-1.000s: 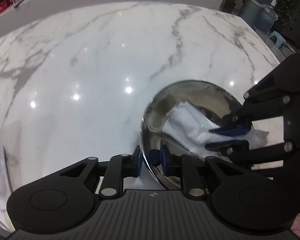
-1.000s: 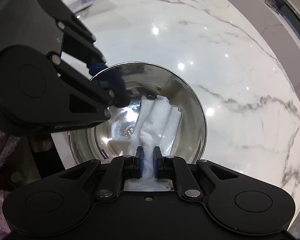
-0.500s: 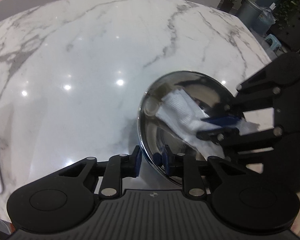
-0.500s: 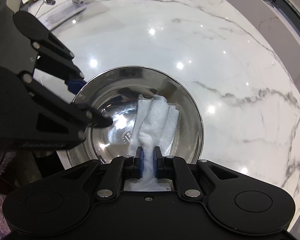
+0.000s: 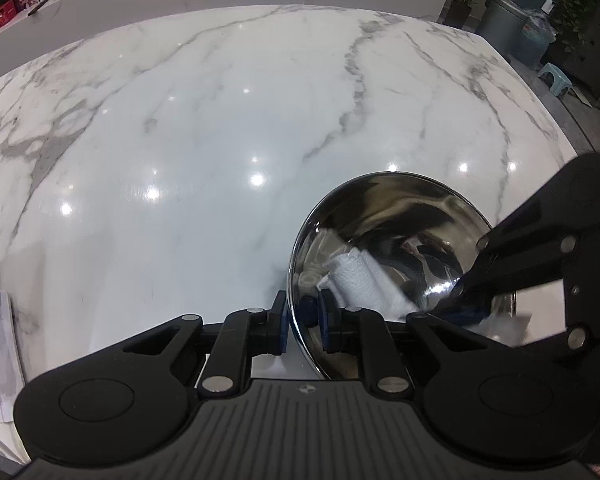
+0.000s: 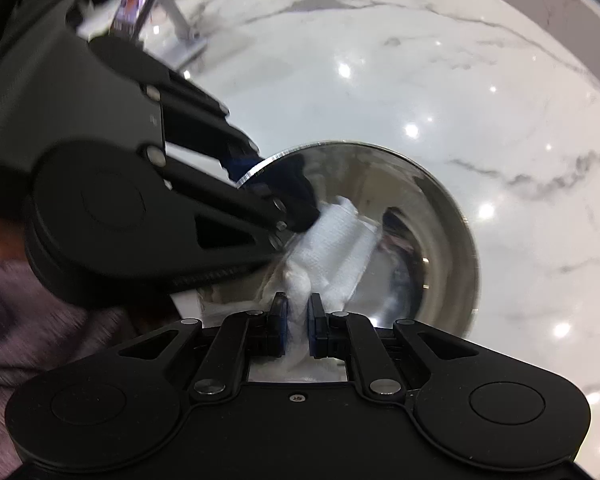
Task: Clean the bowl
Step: 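Keep wiping the bowl interior with the towel in the right gripper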
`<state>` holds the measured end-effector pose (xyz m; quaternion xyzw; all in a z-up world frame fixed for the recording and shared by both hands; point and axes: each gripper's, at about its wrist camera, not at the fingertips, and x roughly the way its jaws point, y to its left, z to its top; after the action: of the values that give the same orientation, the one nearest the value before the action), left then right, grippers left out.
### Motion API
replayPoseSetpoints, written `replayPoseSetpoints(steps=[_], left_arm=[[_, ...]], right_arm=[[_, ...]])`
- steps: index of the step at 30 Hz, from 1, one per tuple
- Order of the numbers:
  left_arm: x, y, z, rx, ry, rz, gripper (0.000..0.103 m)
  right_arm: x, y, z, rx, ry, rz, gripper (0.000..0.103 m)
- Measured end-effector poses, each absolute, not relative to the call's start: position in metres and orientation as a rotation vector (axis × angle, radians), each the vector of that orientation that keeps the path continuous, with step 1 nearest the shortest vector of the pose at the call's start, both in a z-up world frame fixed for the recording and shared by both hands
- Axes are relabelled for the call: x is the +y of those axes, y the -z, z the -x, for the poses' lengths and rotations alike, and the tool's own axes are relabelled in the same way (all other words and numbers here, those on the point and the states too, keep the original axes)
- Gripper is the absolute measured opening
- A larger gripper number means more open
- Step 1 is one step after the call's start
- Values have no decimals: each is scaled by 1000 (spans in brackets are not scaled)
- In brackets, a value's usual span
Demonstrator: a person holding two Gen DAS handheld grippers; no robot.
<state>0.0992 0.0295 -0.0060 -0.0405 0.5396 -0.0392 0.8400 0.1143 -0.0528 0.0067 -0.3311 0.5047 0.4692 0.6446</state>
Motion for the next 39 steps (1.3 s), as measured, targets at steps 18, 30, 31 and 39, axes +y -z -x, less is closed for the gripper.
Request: replayPoseSetpoints(steps=[18, 30, 31, 39], left_arm=[[23, 7, -81, 1187, 86, 136, 25], [23, 4, -91, 1158, 65, 69, 15], [23, 4, -92, 1157, 62, 67, 14], [25, 5, -95, 1154, 64, 62, 14]], right_arm=[[-46, -8, -123, 1079, -993, 848, 8], [-45, -9, -126, 1141, -1010, 741, 9], [-45, -9, -128, 1163, -1027, 700, 9], [-38, -6, -133, 1229, -1101, 565, 9]])
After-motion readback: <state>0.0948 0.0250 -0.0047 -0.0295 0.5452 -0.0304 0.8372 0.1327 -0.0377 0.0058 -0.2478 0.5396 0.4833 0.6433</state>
